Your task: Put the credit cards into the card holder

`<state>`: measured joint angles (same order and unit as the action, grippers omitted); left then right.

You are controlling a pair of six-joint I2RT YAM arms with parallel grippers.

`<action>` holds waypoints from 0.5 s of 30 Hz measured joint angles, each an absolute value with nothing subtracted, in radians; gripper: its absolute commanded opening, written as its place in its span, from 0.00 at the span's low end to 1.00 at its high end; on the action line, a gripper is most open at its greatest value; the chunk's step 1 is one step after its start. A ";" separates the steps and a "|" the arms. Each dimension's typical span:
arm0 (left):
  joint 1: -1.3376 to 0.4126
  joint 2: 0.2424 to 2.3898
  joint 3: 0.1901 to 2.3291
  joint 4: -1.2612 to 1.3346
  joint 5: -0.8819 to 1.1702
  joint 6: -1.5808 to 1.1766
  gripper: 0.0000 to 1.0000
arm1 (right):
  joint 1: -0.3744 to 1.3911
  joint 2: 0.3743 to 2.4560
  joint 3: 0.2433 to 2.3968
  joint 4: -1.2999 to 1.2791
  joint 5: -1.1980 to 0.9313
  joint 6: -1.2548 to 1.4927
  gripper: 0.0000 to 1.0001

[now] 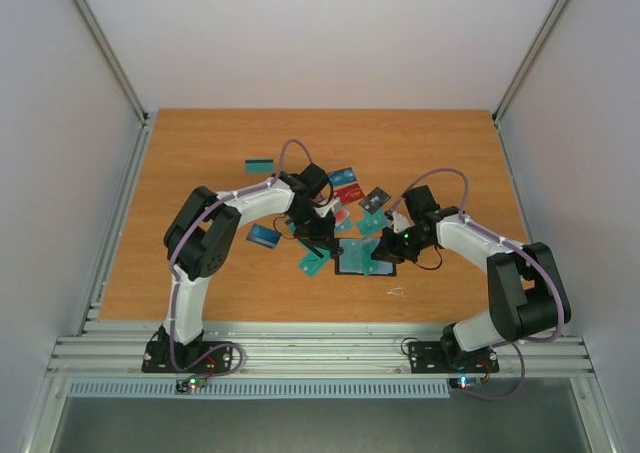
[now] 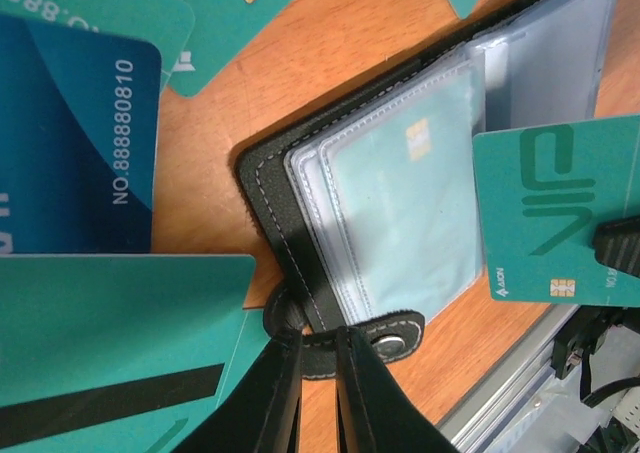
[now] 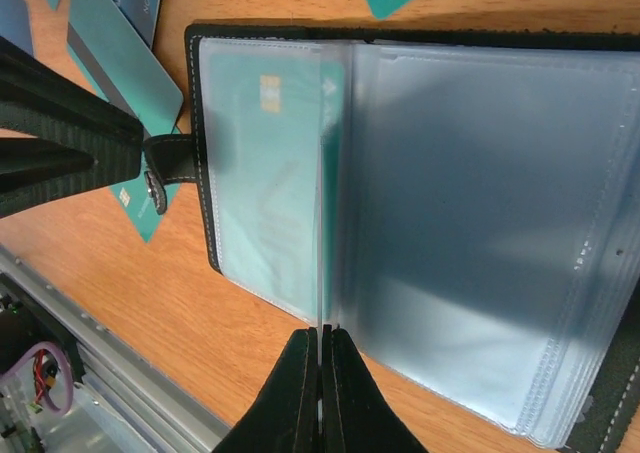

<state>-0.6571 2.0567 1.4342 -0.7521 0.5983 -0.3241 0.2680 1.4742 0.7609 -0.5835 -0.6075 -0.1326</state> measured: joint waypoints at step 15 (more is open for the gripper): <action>-0.658 2.084 1.457 -0.769 0.598 -0.314 0.11 | 0.267 1.507 0.760 -0.554 -0.614 -0.142 0.01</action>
